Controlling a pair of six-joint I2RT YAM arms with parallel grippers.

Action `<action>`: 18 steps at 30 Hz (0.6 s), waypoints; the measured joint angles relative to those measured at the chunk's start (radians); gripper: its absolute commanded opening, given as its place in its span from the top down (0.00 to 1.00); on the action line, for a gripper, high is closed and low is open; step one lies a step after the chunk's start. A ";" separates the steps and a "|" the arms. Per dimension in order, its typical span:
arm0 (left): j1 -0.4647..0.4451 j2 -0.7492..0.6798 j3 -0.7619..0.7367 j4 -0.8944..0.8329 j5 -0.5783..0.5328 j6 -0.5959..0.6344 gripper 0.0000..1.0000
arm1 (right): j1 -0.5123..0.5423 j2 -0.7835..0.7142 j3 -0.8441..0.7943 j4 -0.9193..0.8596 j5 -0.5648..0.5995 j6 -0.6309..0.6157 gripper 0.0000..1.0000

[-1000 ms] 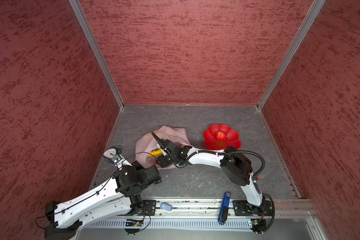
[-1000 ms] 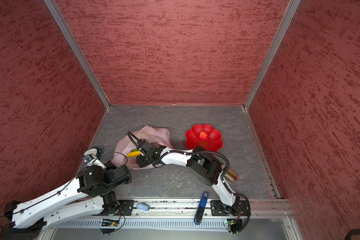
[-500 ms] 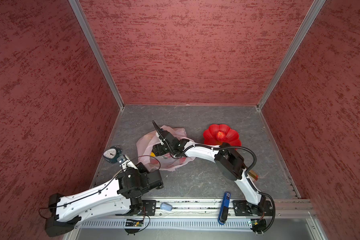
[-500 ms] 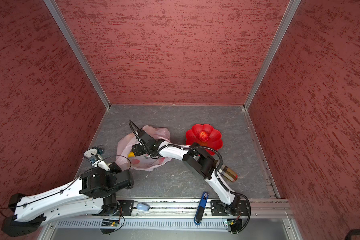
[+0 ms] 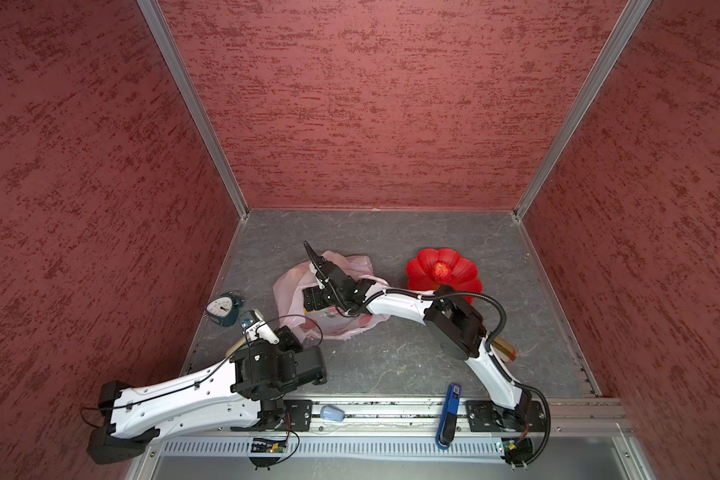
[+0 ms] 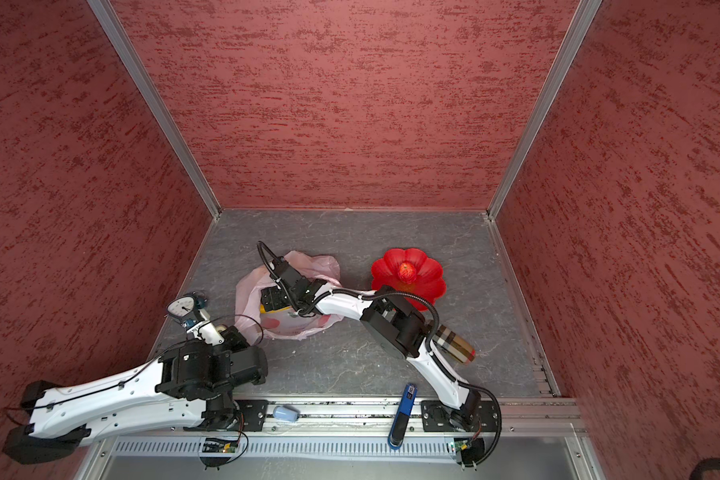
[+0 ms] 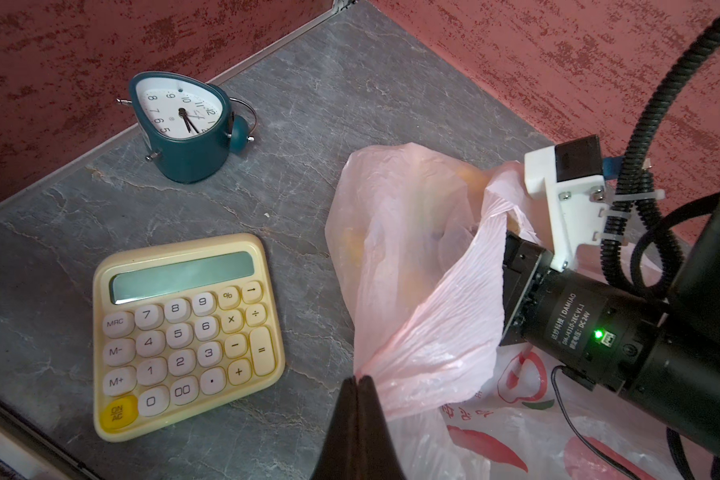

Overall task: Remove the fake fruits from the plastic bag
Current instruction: 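Close the right gripper on the green apple inside the bag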

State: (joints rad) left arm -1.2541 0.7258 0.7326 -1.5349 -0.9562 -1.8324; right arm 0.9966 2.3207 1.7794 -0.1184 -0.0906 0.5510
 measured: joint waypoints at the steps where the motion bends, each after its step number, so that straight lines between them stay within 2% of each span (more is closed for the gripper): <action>1: -0.003 -0.003 0.000 0.004 -0.005 0.001 0.99 | 0.000 0.005 0.004 0.005 -0.001 0.002 0.15; 18: -0.012 -0.041 -0.034 0.146 -0.018 0.113 0.98 | 0.000 0.093 0.101 0.023 -0.002 0.017 0.18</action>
State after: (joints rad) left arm -1.2659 0.6849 0.6991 -1.3891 -0.9737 -1.7199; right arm 0.9966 2.4142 1.8801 -0.0956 -0.0929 0.5682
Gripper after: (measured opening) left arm 0.050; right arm 0.831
